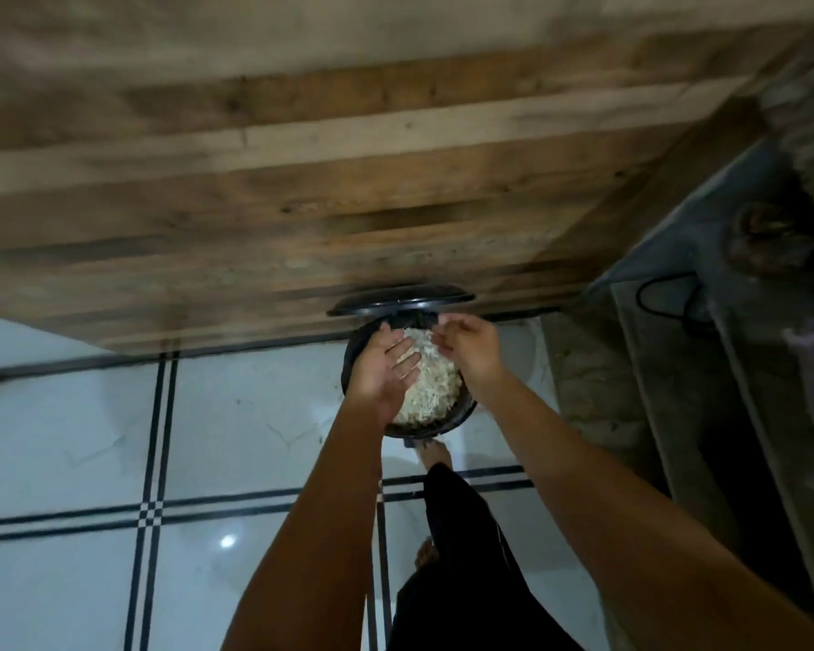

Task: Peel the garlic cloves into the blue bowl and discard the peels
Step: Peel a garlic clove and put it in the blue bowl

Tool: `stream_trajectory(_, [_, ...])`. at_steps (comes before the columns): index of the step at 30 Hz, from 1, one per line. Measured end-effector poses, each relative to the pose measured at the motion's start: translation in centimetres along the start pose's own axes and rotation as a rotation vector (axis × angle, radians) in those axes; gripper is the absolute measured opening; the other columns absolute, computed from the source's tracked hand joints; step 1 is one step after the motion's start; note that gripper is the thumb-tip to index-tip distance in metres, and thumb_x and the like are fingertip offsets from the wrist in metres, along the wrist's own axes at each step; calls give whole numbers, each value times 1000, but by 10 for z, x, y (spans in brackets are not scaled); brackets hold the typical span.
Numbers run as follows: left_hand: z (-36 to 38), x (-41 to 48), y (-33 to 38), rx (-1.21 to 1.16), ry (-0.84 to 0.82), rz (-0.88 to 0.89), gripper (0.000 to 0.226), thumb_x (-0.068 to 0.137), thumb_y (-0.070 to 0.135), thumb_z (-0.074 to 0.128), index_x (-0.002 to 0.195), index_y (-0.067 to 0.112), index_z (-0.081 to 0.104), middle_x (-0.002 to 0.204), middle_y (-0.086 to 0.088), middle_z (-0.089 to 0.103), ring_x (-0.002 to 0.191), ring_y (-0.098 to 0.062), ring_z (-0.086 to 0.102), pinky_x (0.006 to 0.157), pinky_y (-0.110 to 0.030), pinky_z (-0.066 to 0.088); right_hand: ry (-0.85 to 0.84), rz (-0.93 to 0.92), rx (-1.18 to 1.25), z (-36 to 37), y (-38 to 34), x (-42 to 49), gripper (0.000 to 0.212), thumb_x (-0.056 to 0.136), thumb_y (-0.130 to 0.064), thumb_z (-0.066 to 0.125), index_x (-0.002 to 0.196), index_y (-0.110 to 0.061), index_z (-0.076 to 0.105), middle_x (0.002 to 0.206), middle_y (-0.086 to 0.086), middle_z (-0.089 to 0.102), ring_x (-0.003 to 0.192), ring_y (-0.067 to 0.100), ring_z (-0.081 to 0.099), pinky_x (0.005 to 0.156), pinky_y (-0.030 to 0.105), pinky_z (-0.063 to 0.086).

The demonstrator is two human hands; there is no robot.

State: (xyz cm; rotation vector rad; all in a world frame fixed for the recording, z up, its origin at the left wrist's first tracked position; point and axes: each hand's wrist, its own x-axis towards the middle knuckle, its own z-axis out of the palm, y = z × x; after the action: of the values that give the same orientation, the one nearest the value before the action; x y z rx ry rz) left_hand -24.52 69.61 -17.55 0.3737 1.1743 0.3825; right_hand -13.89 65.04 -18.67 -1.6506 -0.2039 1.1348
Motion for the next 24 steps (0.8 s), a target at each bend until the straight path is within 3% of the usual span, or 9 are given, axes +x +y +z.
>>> stream_trajectory(5, [84, -93, 3, 175, -82, 175, 33, 100, 20, 41, 128, 5, 48, 114, -12, 60, 97, -24, 59, 80, -32, 48, 120, -25, 550, -71, -73, -98, 10, 92, 3, 49, 96, -2, 56, 79, 11, 61, 70, 20, 59, 63, 24, 54])
stream_trajectory(8, [148, -144, -19, 311, -225, 262, 17, 98, 17, 43, 106, 11, 57, 90, -3, 63, 74, -15, 60, 67, -25, 49, 239, -108, 718, -133, -95, -162, 16, 94, -1, 47, 107, 0, 56, 86, 12, 62, 75, 21, 62, 65, 24, 56])
stream_trajectory(11, [213, -192, -61, 387, -410, 262, 16, 97, 15, 45, 88, 17, 57, 76, 0, 64, 58, -11, 61, 58, -21, 49, 410, -253, 851, -201, -105, -227, 14, 94, -4, 50, 104, -1, 58, 82, 10, 64, 72, 19, 64, 67, 24, 55])
stream_trajectory(18, [315, -316, -218, 631, -871, 150, 20, 99, 17, 41, 85, 17, 56, 77, -1, 61, 53, -7, 60, 52, -19, 47, 782, -500, 946, -348, -81, -379, 6, 91, -5, 54, 90, -7, 59, 74, 6, 61, 67, 19, 61, 67, 27, 51])
stream_trajectory(24, [349, -392, -358, 785, -1062, 14, 19, 97, 17, 42, 86, 16, 57, 77, -2, 61, 51, -7, 59, 50, -19, 47, 1056, -541, 892, -441, -25, -485, 12, 90, 3, 52, 89, -6, 59, 73, 8, 61, 65, 20, 59, 63, 26, 51])
